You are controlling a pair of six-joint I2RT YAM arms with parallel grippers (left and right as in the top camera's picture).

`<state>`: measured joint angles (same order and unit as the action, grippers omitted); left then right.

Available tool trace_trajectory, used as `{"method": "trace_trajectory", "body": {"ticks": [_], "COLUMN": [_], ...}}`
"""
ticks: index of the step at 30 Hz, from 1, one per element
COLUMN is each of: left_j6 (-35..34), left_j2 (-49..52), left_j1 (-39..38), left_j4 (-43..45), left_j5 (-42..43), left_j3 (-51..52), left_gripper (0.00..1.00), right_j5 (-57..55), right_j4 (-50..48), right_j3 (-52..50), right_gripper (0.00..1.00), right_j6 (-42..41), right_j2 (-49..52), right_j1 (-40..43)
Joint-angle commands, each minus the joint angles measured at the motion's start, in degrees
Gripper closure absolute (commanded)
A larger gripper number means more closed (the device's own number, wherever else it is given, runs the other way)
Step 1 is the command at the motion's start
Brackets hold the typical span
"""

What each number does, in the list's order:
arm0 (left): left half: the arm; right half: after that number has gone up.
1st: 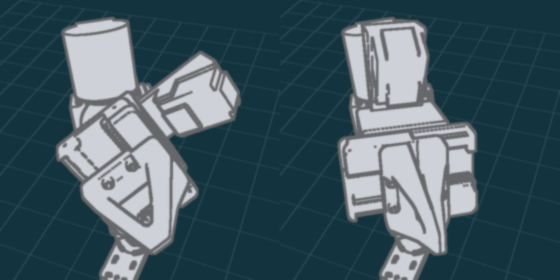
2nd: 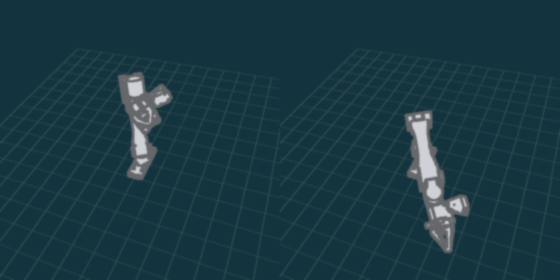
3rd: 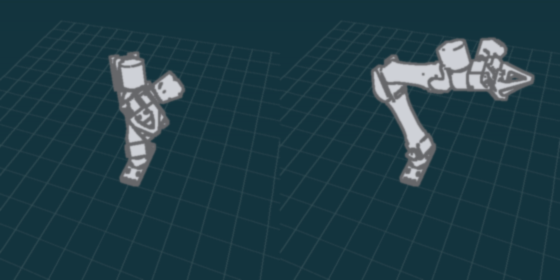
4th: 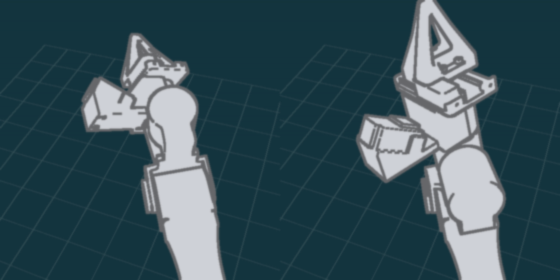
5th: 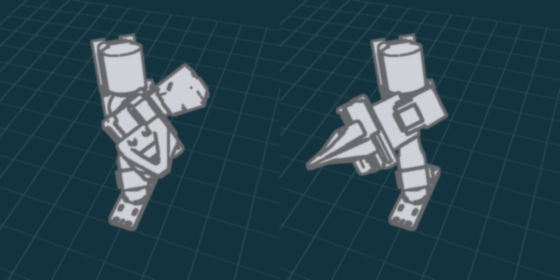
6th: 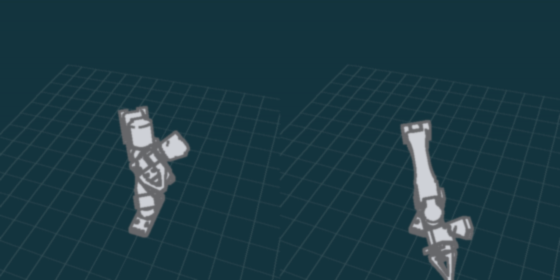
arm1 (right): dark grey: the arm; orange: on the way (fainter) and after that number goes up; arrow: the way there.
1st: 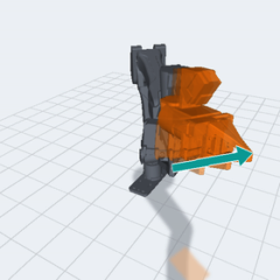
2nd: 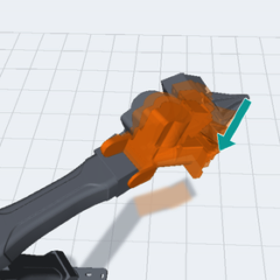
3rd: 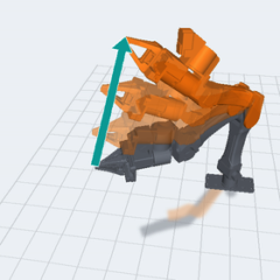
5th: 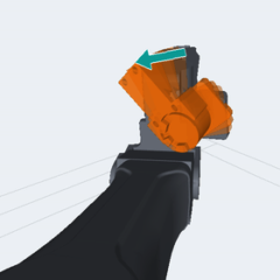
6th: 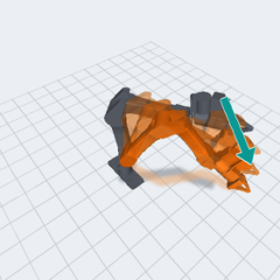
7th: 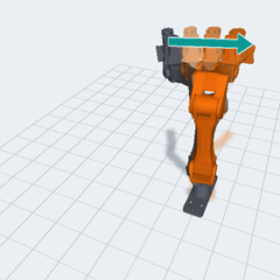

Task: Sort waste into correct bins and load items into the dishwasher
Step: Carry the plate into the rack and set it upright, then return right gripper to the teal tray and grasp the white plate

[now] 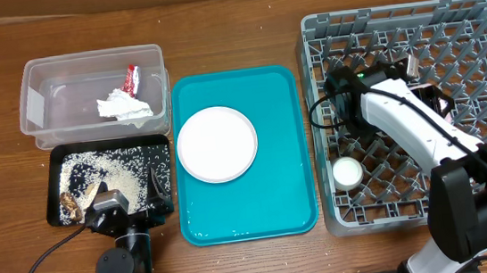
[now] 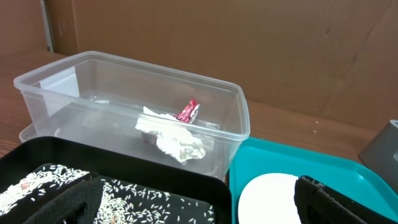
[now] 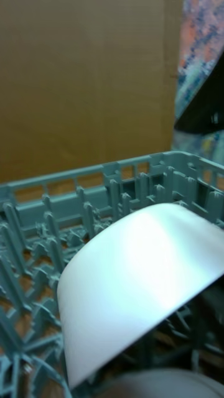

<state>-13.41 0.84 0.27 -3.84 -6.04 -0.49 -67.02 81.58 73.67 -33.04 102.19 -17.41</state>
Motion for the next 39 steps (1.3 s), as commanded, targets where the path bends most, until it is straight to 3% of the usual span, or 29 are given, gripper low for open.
{"method": "trace_trajectory", "body": {"ticks": [1,9,13,15,17,24,28,33,37,39], "left_j6": [-0.57,-0.57,-0.57,-0.57,-0.57,-0.57,-0.57,-0.57,-0.57,-0.57], "left_j2": [-0.59,-0.59,-0.59,-0.59,-0.59,-0.59,-0.59,-0.59,-0.59,-0.59], "left_j1": [0.46,0.46,0.46,0.46,0.46,0.46,0.46,0.46,0.46,0.46], "left_j4": [0.04,0.04,0.04,0.07,0.07,0.07,0.07,0.07,0.04,0.07], "left_j5": [0.28,0.28,0.28,0.28,0.28,0.28,0.28,0.28,0.28,0.28], "left_j3": [0.22,0.22,0.22,0.22,0.22,0.22,0.22,0.22,0.22,0.22], "left_gripper": [0.00,0.00,0.00,0.00,0.00,0.00,0.00,0.00,0.00,0.00], "right_j5": [6.93,31.95,59.47,75.65,84.72,86.14,85.55,74.23,70.73,71.17], "right_j4": [0.98,4.46,-0.66,-4.31,-7.48,-18.78,-27.63,-31.41,-33.29,-34.10], "right_j3": [6.23,26.47,32.17,31.93,30.60,20.06,13.66,10.69,10.67,10.67], "right_gripper": [0.28,0.31,0.37,0.46,0.47,0.47,0.52,0.53,0.53,0.62], "right_j6": [-0.15,2.80,13.77,19.32,21.27,20.17,13.97,2.97,1.29,1.29], "right_j2": [-0.20,-0.61,-0.61,-0.37,0.17,3.61,7.13,12.61,17.11,18.71], "right_j1": [-1.46,-3.45,-3.69,-3.89,-4.70,-12.24,-15.63,-17.59,-17.79,-17.79]}}
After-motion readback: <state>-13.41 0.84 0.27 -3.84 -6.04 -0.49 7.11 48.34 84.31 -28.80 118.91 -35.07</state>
